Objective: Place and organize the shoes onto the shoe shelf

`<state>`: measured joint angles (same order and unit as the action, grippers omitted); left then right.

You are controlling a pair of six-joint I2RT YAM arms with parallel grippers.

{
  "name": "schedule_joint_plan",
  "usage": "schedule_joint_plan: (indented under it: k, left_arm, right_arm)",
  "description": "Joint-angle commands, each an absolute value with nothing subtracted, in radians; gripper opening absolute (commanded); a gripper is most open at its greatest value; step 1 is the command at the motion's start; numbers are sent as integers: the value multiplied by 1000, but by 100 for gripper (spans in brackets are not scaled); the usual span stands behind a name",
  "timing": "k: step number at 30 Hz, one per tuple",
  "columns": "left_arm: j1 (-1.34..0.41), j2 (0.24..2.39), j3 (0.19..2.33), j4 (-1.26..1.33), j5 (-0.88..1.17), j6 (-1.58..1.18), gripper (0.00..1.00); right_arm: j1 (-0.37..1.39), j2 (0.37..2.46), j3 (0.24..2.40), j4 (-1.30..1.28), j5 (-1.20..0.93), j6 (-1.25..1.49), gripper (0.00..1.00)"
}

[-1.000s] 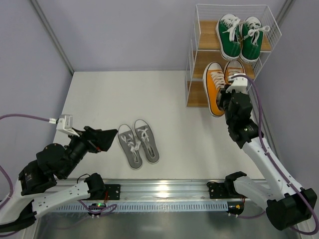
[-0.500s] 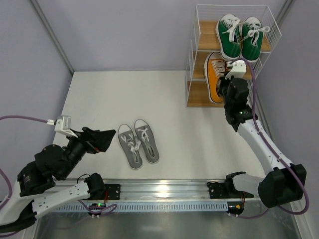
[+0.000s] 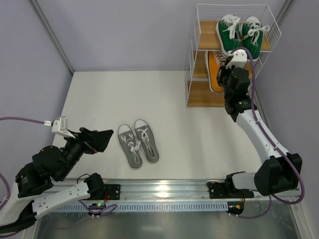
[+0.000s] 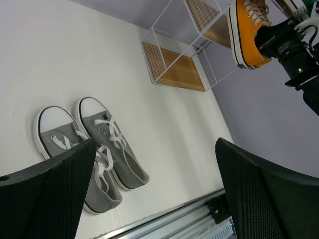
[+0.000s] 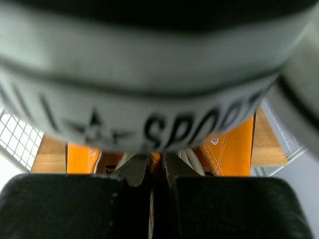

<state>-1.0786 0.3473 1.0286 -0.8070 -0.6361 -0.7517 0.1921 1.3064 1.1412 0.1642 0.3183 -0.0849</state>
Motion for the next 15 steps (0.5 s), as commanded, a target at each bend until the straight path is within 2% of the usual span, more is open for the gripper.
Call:
schedule_joint_plan:
  k: [1, 15]
  left_arm:
    - [-1080, 370, 1057, -808, -658, -744, 100]
    - [-1080, 367, 1063, -830, -669, -761, 100]
  right_arm:
    - [172, 1305, 1258, 414, 324, -120, 4]
    - [153, 1382, 1233, 460, 359, -132, 4]
